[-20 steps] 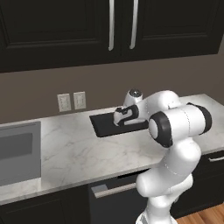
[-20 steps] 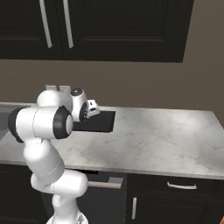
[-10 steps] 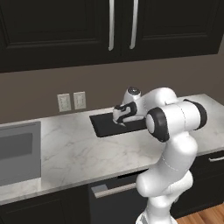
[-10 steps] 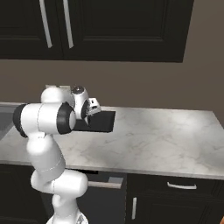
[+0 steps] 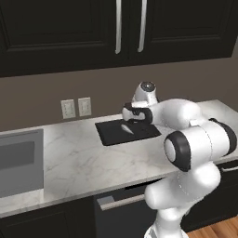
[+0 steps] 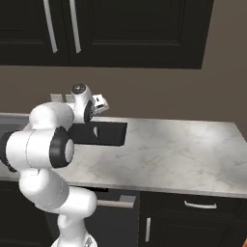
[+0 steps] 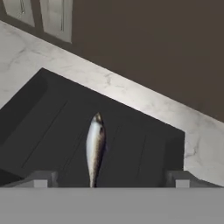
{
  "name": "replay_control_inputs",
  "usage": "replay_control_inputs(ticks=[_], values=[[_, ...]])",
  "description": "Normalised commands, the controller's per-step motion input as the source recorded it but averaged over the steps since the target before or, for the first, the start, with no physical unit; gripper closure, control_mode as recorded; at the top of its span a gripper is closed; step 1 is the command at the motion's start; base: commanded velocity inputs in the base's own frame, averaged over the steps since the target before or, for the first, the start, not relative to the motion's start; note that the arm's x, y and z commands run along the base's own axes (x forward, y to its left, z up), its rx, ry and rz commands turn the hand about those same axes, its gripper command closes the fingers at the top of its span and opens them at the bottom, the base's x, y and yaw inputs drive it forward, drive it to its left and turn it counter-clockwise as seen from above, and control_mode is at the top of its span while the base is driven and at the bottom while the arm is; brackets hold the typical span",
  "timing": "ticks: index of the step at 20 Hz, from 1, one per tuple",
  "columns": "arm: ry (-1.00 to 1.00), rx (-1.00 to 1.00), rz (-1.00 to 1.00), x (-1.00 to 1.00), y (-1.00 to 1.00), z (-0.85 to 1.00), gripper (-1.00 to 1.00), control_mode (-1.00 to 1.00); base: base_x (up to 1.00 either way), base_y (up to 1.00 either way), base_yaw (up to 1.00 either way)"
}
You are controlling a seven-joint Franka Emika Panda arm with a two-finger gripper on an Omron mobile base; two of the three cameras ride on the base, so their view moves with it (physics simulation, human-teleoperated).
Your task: Take the fish out of the fridge, briefly rinse it in the sink, and place it on the tray next to the sink.
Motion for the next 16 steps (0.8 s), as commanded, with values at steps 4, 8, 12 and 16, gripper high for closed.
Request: replay_control_inputs(ticks=[4,8,12,16], values=[[-0.47,0.00,0.00,-0.89,-0.01,1.00,-1.00,-1.00,0.00,0.00,0.00],[-0.65,0.00,-0.04,-1.00,-0.08,1.00,-1.00,-1.00,0.00,0.00,0.00],[-0.76,0.00,-0.04,-1.00,-0.18,1.00,-1.00,-1.00,0.00,0.00,0.00],[-0.75,0.00,-0.03,-1.00,-0.20,1.00,-1.00,-1.00,0.00,0.00,0.00]])
